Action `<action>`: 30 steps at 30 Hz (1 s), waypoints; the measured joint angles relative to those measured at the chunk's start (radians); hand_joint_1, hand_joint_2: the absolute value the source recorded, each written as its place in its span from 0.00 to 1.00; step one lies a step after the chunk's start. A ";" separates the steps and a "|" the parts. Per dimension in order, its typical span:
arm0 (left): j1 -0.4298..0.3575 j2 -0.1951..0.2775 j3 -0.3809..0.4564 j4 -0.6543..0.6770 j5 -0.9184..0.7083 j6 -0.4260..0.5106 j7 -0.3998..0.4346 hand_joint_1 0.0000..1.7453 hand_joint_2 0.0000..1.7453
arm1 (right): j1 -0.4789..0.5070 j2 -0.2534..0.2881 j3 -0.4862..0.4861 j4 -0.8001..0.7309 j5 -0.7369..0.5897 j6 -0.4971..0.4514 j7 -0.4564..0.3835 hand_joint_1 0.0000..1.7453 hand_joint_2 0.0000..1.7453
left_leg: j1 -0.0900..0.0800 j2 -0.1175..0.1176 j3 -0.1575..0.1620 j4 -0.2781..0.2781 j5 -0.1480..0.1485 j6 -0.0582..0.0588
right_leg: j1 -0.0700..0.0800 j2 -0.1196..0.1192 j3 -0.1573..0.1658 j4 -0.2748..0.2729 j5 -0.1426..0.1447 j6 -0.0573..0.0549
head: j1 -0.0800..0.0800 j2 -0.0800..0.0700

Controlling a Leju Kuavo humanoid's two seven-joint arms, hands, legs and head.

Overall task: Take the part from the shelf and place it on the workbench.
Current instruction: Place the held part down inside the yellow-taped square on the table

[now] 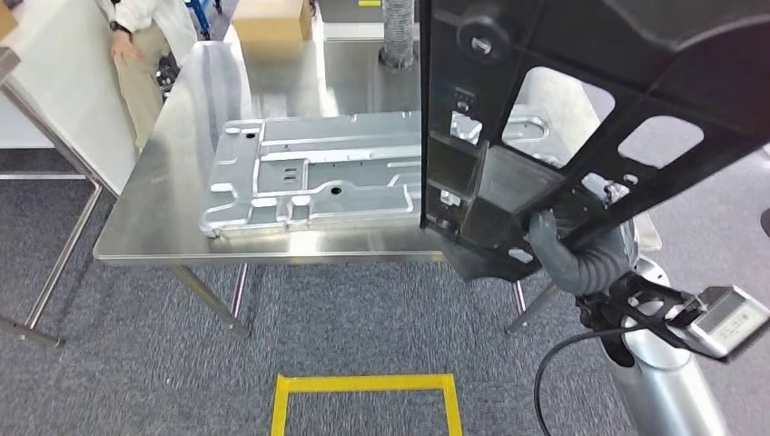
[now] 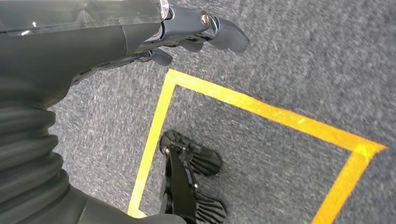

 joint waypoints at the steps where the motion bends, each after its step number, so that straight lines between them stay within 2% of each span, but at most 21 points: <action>1: -0.001 0.000 0.000 0.000 0.000 0.000 0.000 0.00 1.00 | 0.000 0.000 0.000 -0.002 0.002 0.000 -0.005 1.00 1.00 | 0.000 0.000 0.000 0.001 -0.002 -0.002 | -0.002 0.000 0.005 -0.002 -0.001 -0.001 | 0.000 0.000; 3: -0.001 0.000 0.000 0.000 0.000 0.000 0.000 0.00 1.00 | 0.001 0.001 0.000 -0.002 0.003 -0.001 -0.008 1.00 1.00 | 0.000 0.001 -0.001 0.004 -0.004 -0.002 | -0.003 0.000 0.008 -0.004 -0.001 -0.002 | 0.001 0.000; 5: -0.002 0.000 0.000 0.000 0.000 0.000 -0.001 0.00 1.00 | 0.000 0.002 0.000 -0.006 0.005 -0.003 -0.020 1.00 1.00 | 0.002 0.002 -0.015 0.039 -0.009 -0.005 | -0.003 -0.001 0.017 -0.006 -0.006 -0.008 | -0.002 0.000; 7: -0.001 0.000 0.000 0.000 -0.002 0.000 -0.002 0.00 1.00 | 0.010 0.011 -0.001 -0.016 0.002 -0.001 -0.041 1.00 1.00 | 0.005 0.004 -0.113 0.180 -0.054 -0.015 | -0.001 0.003 0.045 -0.008 -0.029 -0.015 | -0.005 0.000; 8: 0.001 0.001 0.000 0.000 -0.003 0.000 -0.002 0.00 1.00 | 0.017 0.015 -0.001 -0.020 0.000 0.001 -0.048 1.00 1.00 | 0.006 0.004 -0.153 0.218 -0.059 -0.017 | 0.001 0.007 0.060 -0.008 -0.042 -0.016 | -0.005 0.000; 9: 0.002 0.001 0.000 0.000 -0.005 0.000 -0.002 0.00 1.00 | 0.025 0.020 -0.002 -0.024 -0.003 0.004 -0.053 1.00 1.00 | 0.006 0.004 -0.183 0.226 -0.045 -0.018 | 0.002 0.012 0.078 -0.008 -0.057 -0.017 | -0.005 0.000; 11: 0.003 0.004 0.000 0.000 -0.008 0.000 -0.002 0.00 1.00 | 0.029 0.025 -0.002 -0.028 -0.006 0.007 -0.054 1.00 1.00 | 0.005 0.000 -0.150 0.097 0.052 -0.007 | 0.003 0.017 0.104 -0.007 -0.075 -0.014 | -0.004 0.000; 12: 0.003 0.005 0.000 0.000 -0.009 0.000 -0.002 0.00 1.00 | 0.029 0.027 -0.002 -0.029 -0.008 0.008 -0.055 1.00 1.00 | 0.002 -0.003 -0.136 0.046 0.076 -0.001 | 0.003 0.021 0.111 -0.007 -0.082 -0.010 | -0.003 0.000; 13: 0.004 0.006 0.000 0.000 -0.009 0.000 -0.002 0.00 1.00 | 0.030 0.028 -0.002 -0.030 -0.010 0.008 -0.055 1.00 1.00 | 0.000 -0.006 -0.127 0.018 0.090 0.005 | 0.002 0.025 0.114 -0.008 -0.088 -0.005 | -0.003 0.000; 15: 0.005 0.010 0.000 0.000 -0.010 0.000 -0.003 0.00 1.00 | 0.032 0.030 -0.004 -0.032 -0.014 0.009 -0.056 1.00 1.00 | -0.003 -0.006 -0.119 0.004 0.085 0.017 | 0.002 0.031 0.116 -0.003 -0.092 0.007 | -0.003 0.000; 17: 0.003 0.011 0.000 0.000 -0.012 -0.001 -0.006 0.00 1.00 | 0.033 0.031 -0.009 -0.036 -0.017 0.010 -0.057 1.00 1.00 | 0.000 -0.001 -0.102 -0.006 0.088 0.029 | 0.002 0.025 0.115 0.020 -0.100 0.018 | -0.002 0.000; 18: 0.002 0.012 0.000 0.000 -0.014 -0.002 -0.008 0.00 1.00 | 0.032 0.030 -0.013 -0.039 -0.019 0.011 -0.057 1.00 1.00 | 0.002 0.001 -0.092 -0.010 0.085 0.034 | 0.001 0.020 0.100 0.052 -0.115 0.023 | 0.001 0.000; 19: 0.000 0.012 0.000 0.000 -0.016 -0.004 -0.009 0.00 1.00 | 0.032 0.030 -0.017 -0.040 -0.021 0.011 -0.059 1.00 1.00 | 0.002 0.003 -0.085 -0.012 0.082 0.038 | -0.001 0.014 0.072 0.102 -0.137 0.026 | 0.003 0.000; 21: 0.000 0.012 0.000 0.000 -0.017 -0.006 -0.010 0.00 1.00 | 0.035 0.030 -0.023 -0.041 -0.025 0.010 -0.062 1.00 1.00 | 0.002 0.007 -0.074 -0.012 0.070 0.041 | -0.005 0.009 -0.011 0.232 -0.184 0.032 | 0.005 0.000; 22: 0.000 0.012 0.000 0.000 -0.017 -0.007 -0.010 0.00 1.00 | 0.039 0.030 -0.024 -0.041 -0.025 0.009 -0.063 1.00 1.00 | 0.002 0.008 -0.068 -0.012 0.063 0.040 | -0.007 0.009 -0.046 0.273 -0.191 0.035 | 0.005 0.000; 23: 0.001 0.012 0.000 0.000 -0.016 -0.006 -0.010 0.00 1.00 | 0.042 0.031 -0.024 -0.041 -0.022 0.006 -0.064 1.00 1.00 | 0.002 0.009 -0.060 -0.012 0.056 0.039 | -0.009 0.008 -0.066 0.282 -0.178 0.038 | 0.005 0.000; 24: 0.001 0.012 0.000 0.000 -0.016 -0.006 -0.010 0.00 1.00 | 0.044 0.031 -0.024 -0.041 -0.017 0.003 -0.064 1.00 1.00 | 0.002 0.009 -0.050 -0.012 0.048 0.037 | -0.010 0.006 -0.064 0.248 -0.141 0.039 | 0.005 0.000; 26: 0.000 0.012 0.000 0.000 -0.015 -0.003 -0.011 0.00 1.00 | 0.046 0.033 -0.025 -0.042 -0.007 -0.005 -0.065 1.00 1.00 | 0.002 0.009 -0.026 -0.012 0.029 0.030 | -0.010 -0.002 -0.025 0.116 -0.045 0.037 | 0.006 0.000; 27: 0.000 0.012 0.001 0.000 -0.015 -0.001 -0.011 0.00 1.00 | 0.046 0.034 -0.025 -0.043 -0.003 -0.009 -0.063 1.00 1.00 | 0.002 0.009 -0.018 -0.012 0.022 0.026 | -0.007 -0.007 -0.008 0.057 -0.022 0.033 | 0.006 0.000; 28: -0.001 0.012 0.001 0.000 -0.015 -0.001 -0.011 0.00 1.00 | 0.048 0.037 -0.025 -0.045 0.000 -0.013 -0.060 1.00 1.00 | 0.002 0.009 -0.013 -0.012 0.015 0.020 | -0.003 -0.010 0.001 0.024 -0.010 0.025 | 0.006 0.000; 30: -0.002 0.012 0.000 0.000 -0.017 0.000 -0.012 0.00 1.00 | 0.053 0.041 -0.027 -0.053 0.006 -0.021 -0.050 1.00 1.00 | 0.001 0.011 -0.008 -0.009 0.009 0.007 | 0.003 -0.010 0.004 0.010 -0.019 0.007 | 0.007 0.000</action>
